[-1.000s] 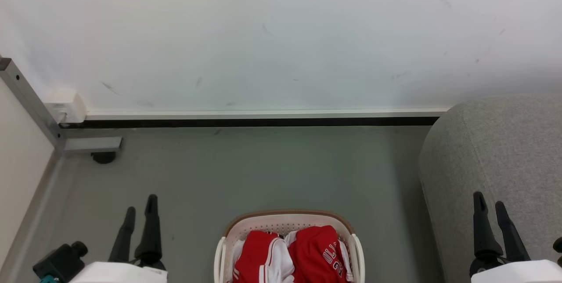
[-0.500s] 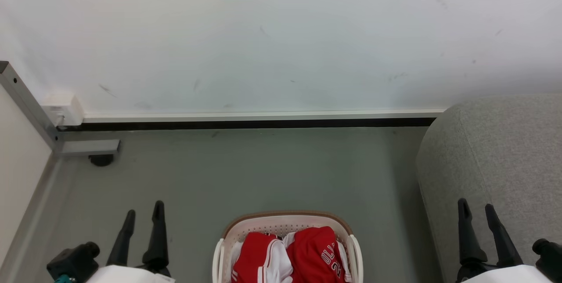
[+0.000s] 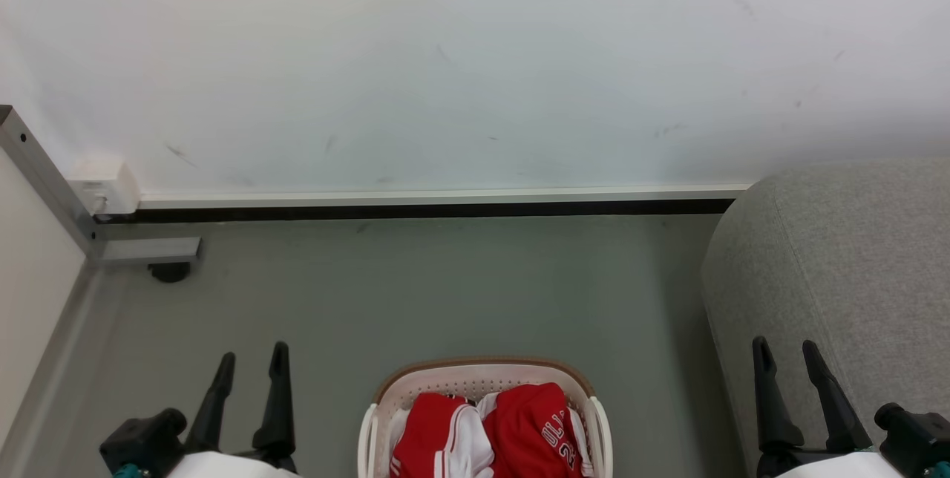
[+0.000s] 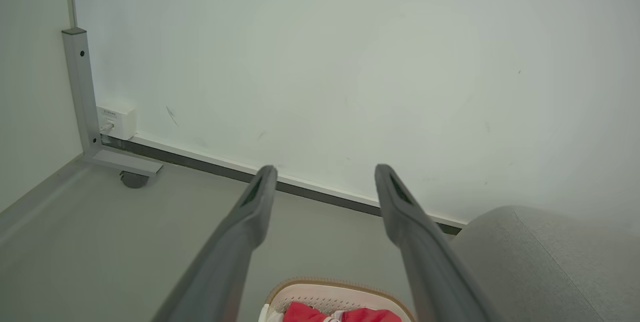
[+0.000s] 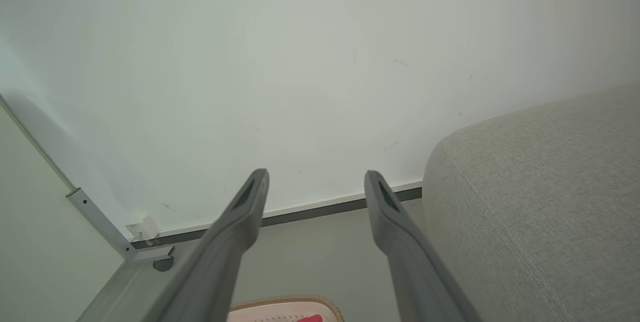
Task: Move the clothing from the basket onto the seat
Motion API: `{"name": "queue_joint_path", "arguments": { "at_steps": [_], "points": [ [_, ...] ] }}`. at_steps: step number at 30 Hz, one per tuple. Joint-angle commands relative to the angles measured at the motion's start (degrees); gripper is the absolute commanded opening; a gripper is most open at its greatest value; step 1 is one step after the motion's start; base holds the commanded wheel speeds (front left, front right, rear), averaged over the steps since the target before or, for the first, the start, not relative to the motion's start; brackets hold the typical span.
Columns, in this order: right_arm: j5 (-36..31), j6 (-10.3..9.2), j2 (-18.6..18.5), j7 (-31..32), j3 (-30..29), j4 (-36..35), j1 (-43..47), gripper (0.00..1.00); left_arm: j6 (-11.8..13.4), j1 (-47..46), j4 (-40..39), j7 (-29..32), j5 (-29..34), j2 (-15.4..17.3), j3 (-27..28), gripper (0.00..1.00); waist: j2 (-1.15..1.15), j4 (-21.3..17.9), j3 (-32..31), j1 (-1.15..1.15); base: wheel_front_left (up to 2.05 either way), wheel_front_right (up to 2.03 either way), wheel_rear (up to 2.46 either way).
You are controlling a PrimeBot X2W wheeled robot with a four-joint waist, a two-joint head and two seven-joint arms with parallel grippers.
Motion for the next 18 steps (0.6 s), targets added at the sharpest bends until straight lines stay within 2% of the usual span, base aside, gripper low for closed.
{"name": "queue_joint_path", "arguments": {
  "at_steps": [1, 18],
  "points": [
    [-1.67, 0.05, -0.54, -0.65, 0.15, -0.64, 0.02, 1.0, -0.13, 0.24, -0.57, -0.7, 2.07, 0.66, -0.09, 1.0, 0.0, -0.03, 0.0, 0.0, 0.0, 0.0, 0.0],
    [-7.28, 0.05, -0.81, -2.95, 0.74, -1.92, 0.88, 1.0, -1.3, 0.69, -1.82, -3.04, 7.34, 0.24, 0.65, 1.0, 0.0, -0.37, 0.02, 0.0, 0.0, 0.0, 0.0]
  ]
}}
